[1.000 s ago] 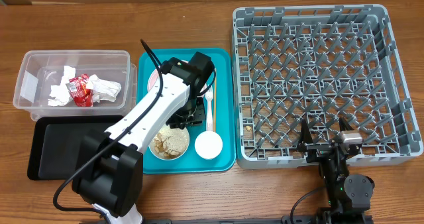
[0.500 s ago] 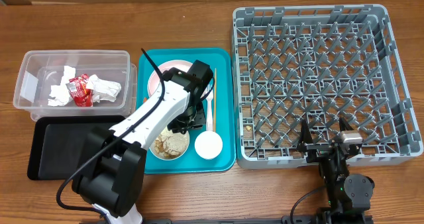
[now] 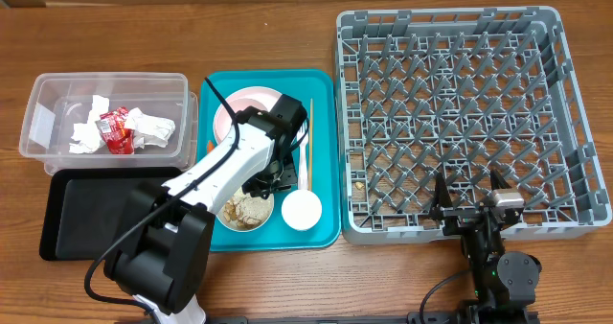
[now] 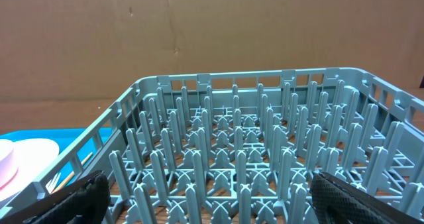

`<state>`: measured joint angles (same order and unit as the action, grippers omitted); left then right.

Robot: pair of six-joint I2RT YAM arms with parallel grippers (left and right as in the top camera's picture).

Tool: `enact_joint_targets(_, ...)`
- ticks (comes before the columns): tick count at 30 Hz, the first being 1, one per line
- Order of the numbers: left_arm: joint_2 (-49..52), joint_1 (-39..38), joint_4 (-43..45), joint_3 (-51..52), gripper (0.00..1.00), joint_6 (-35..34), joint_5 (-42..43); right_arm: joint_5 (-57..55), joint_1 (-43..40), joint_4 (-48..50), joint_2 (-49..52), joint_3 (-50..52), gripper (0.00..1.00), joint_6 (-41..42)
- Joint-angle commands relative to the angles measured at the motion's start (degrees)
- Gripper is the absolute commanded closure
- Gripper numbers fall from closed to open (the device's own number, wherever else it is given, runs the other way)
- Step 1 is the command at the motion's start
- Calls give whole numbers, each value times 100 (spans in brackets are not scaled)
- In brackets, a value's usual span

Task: Sort waste into correct bins and load items into the dishwasher
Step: 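Move the left gripper to the rice bowl and grasp its rim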

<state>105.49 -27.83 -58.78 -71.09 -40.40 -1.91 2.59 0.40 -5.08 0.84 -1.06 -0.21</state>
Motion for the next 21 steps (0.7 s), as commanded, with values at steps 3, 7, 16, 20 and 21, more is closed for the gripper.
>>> enact_joint_targets(3,-17,-35,127,304,79,-92,4,7,-20,44,-66,61,0,22)
enact_joint_targets(7,-17,-31,125,302,88,-72,0,7,-22,44,-66,61,0,22)
enact_joint_targets(16,-20,-26,13,105,88,125,4,7,-20,44,-68,61,0,22)
enact_joint_targets(20,-20,-26,-236,-157,90,188,2,7,-22,44,-68,61,0,22)
enact_joint_targets(21,-20,-26,-302,-210,94,190,0,7,-20,44,-66,61,0,22)
